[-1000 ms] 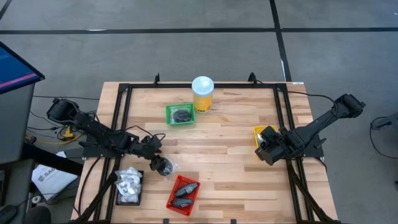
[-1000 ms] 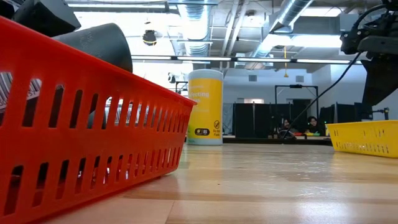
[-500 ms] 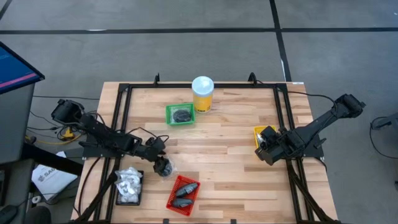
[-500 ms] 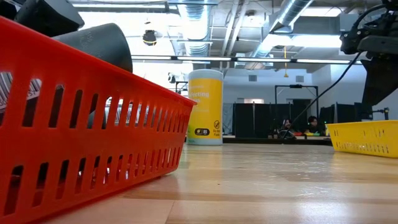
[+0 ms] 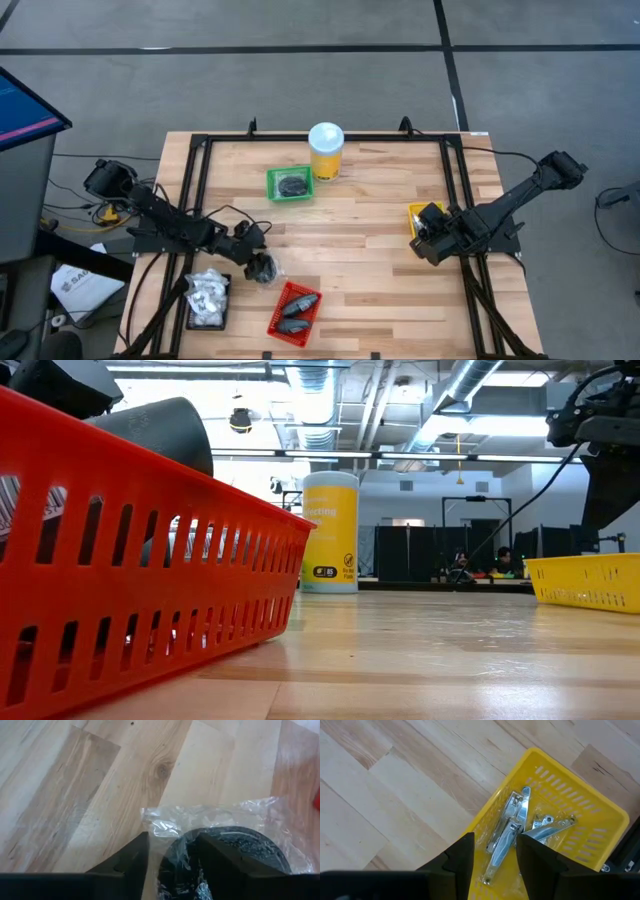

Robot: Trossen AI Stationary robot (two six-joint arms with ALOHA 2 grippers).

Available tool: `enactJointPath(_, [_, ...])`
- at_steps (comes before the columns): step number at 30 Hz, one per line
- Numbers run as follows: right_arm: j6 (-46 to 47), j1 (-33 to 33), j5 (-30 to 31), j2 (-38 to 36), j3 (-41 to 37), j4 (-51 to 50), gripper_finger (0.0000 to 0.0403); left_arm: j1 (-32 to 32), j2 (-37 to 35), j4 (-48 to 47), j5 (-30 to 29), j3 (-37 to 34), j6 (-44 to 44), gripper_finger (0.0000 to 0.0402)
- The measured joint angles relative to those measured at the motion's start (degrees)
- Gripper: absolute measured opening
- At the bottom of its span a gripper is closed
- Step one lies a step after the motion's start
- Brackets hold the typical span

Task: Pick & Place Travel size toiletries
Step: Put the black hairbrush into the green bin

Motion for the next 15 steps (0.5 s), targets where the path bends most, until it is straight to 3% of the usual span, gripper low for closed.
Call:
enactJointPath(5, [-0.20, 0.00, 0.00, 0.00, 0.00, 0.10, 0.0137, -0.02, 0.00, -0.13, 0.36, 0.00, 0.66, 0.0114])
enactJointPath(11, [-0.56, 0.02, -0.02, 0.00, 0.00, 0.60, 0.0139, -0.19, 0.00, 0.65, 2.86, 0.02, 0.87, 0.0017])
enactJointPath(15, [-0.58, 0.00, -0.02, 0.00, 0.00, 0.58, 0.0137, -0.17, 0.00, 0.84, 3.45, 0.09, 0.90, 0.0005])
